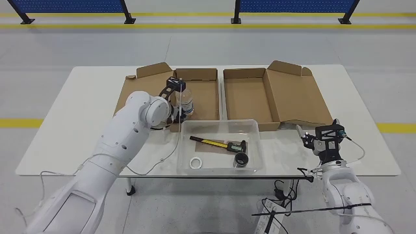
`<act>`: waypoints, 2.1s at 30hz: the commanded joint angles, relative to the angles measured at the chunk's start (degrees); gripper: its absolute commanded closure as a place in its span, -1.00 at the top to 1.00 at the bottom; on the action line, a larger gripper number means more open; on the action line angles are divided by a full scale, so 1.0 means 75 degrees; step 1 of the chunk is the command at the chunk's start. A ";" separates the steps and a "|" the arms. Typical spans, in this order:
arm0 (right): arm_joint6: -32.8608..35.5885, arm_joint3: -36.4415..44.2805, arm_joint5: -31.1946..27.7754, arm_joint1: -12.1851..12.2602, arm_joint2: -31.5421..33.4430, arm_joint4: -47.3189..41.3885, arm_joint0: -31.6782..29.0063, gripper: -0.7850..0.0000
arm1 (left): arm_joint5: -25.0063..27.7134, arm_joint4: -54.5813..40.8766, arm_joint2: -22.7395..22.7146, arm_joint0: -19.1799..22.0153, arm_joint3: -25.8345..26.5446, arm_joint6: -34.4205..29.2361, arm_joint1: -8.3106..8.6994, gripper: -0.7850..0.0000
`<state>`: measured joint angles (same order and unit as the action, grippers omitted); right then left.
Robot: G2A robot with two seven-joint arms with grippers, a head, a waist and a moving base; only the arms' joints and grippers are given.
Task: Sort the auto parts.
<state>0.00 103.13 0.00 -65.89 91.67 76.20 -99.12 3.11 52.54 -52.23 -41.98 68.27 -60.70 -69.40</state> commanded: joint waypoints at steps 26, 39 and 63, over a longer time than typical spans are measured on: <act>0.0000 0.0000 0.0000 0.0000 0.0000 0.0000 0.0000 1.00 | 0.1132 -0.2260 -0.0536 -0.0451 0.3564 -0.1991 0.0145 0.91; 0.0000 0.0000 0.0000 0.0000 0.0000 0.0000 0.0000 1.00 | 0.2011 -0.2923 -0.0543 -0.0549 0.3818 -0.2632 0.0270 1.00; 0.0000 0.0000 0.0000 0.0000 0.0000 0.0000 0.0000 1.00 | 0.1581 -0.3197 0.0615 -0.0524 0.3831 -0.1498 0.0003 1.00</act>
<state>0.00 103.13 0.00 -65.89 91.67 76.20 -99.12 15.66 28.78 -48.75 -46.28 97.18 -72.48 -69.10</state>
